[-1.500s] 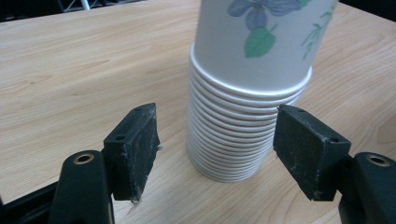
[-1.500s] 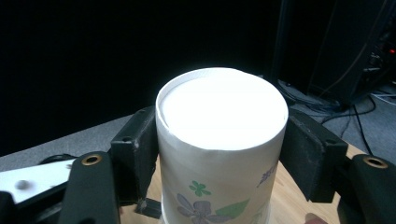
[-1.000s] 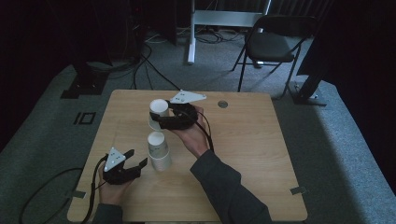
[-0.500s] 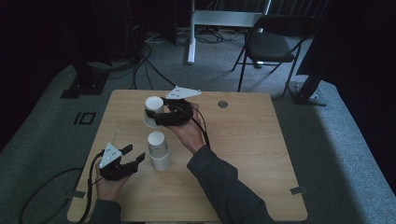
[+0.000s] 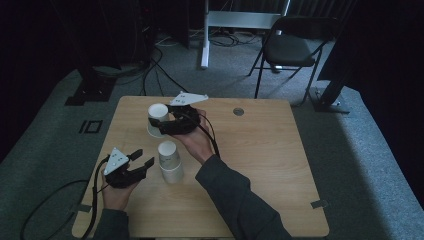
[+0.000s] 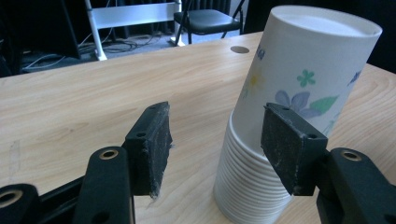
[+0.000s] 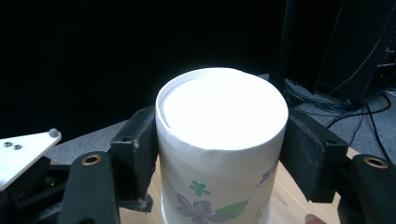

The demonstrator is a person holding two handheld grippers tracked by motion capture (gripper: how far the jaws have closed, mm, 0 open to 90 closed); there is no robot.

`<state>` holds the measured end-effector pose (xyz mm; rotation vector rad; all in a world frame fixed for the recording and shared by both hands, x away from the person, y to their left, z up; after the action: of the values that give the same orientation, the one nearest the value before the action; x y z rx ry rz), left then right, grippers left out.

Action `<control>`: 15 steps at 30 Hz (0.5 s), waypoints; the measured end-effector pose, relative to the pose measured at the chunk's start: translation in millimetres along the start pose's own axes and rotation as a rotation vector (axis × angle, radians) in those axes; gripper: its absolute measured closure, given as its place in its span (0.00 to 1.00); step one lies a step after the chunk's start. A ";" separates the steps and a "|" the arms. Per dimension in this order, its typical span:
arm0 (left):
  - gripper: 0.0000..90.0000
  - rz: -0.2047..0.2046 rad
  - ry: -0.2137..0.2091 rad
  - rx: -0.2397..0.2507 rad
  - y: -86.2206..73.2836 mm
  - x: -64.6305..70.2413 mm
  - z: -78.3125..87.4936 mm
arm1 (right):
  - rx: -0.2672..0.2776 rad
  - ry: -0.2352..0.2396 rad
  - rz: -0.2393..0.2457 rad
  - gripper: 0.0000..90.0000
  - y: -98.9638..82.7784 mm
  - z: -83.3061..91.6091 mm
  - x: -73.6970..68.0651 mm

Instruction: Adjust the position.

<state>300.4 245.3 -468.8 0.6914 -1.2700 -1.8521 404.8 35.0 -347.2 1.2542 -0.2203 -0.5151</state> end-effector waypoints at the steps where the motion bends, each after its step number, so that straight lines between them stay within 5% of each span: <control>1: 0.48 0.001 -0.002 0.004 1.1 0.0 -0.4 | 0.000 0.003 0.001 0.36 0.2 -0.7 -0.8; 15: 0.51 -0.018 -0.014 0.033 18.2 -0.4 -0.7 | -0.021 0.043 0.010 0.36 -0.1 -13.1 -14.7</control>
<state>306.5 241.5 -452.1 0.7109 -1.3103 -1.8569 397.6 53.2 -349.6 1.2421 -0.1843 -0.4808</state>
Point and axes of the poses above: each handheld gripper's, and its own axes: z roughly backward along the jaws, y roughly out of its top, x roughly to its right, the point moved 1 cm from there along -z, roughly forward along the jaws, and after that the axes turned 2 degrees about -z, right-handed, at the moved point
